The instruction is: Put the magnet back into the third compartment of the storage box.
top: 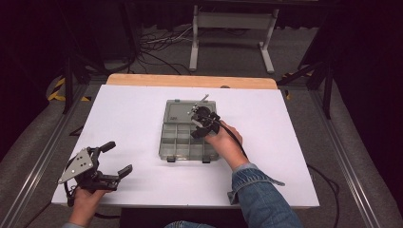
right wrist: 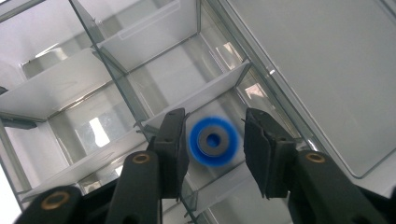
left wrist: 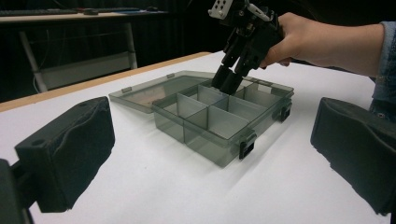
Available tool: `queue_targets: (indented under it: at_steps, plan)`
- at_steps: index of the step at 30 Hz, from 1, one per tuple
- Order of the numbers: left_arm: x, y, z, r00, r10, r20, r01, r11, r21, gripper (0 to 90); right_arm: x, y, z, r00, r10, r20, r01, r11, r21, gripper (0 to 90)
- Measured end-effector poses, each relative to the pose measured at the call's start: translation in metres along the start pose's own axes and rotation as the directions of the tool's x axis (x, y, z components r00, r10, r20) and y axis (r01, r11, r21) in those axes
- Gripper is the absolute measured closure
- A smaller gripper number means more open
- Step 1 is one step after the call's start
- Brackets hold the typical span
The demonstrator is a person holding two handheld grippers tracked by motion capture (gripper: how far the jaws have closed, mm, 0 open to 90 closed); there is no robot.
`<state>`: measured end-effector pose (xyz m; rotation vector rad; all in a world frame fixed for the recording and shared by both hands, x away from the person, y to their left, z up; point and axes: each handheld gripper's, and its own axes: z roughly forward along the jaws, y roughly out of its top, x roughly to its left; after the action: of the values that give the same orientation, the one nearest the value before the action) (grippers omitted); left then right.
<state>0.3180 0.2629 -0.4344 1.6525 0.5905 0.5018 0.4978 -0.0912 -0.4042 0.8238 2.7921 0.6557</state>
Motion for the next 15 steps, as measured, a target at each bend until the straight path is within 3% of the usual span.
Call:
queue_targets:
  at_steps: [10,12,15]
  plan:
    - [0.000,0.000,0.001,1.0000,0.000,0.001,0.000,1.0000,-0.002,0.3,0.004,-0.001,-0.015,0.9999,-0.011,0.013,0.012,0.999,-0.053,47.1]
    - [0.000,0.000,0.001,1.0000,-0.001,0.001,0.001,1.0000,-0.002,0.3,0.006,-0.002,-0.024,0.9998,-0.008,0.018,0.010,0.996,-0.088,38.8]
    - [0.000,0.000,0.001,1.0000,0.003,0.002,-0.003,1.0000,-0.001,0.3,0.009,-0.003,-0.031,0.9998,-0.014,0.016,0.015,0.993,-0.117,33.9]
